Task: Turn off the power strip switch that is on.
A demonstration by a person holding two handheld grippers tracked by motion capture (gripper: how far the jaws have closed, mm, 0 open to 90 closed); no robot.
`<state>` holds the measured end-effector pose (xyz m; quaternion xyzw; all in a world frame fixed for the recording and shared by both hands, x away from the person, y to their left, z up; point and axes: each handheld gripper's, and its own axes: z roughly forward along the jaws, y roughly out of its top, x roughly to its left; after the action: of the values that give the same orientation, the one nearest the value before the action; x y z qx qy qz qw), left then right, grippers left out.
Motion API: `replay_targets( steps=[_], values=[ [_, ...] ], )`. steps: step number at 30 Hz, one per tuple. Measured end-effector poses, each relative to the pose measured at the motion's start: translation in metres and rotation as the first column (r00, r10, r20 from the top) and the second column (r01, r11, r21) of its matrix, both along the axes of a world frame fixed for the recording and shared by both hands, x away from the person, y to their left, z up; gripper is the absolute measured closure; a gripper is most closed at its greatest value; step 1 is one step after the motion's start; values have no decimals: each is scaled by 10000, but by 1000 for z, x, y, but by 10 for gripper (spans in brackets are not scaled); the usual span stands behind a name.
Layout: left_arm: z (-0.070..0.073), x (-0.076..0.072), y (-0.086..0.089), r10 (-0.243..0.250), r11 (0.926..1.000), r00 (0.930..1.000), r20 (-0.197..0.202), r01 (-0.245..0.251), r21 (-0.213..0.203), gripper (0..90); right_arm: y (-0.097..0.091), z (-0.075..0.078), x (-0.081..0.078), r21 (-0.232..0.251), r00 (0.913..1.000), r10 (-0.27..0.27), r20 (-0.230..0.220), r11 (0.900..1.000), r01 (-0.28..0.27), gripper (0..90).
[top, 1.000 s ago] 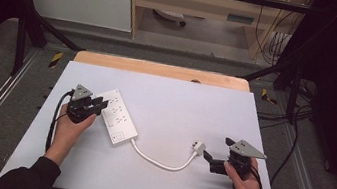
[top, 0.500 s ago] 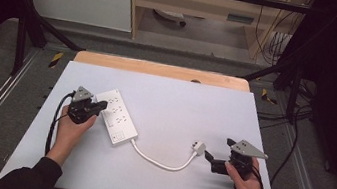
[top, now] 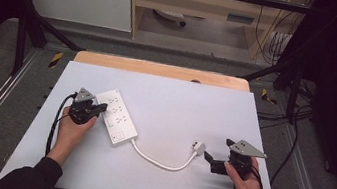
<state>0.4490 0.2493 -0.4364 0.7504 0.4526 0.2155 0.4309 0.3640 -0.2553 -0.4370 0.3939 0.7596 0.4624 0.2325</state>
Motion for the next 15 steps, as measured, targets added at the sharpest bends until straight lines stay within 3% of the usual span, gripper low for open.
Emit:
replay_targets(
  steps=[15],
  values=[
    [-4,2,-1,89,9998,10000,-28,-89,152,897,1,-1,0,-49,10000,48,-50,10000,-48,26]
  ],
)
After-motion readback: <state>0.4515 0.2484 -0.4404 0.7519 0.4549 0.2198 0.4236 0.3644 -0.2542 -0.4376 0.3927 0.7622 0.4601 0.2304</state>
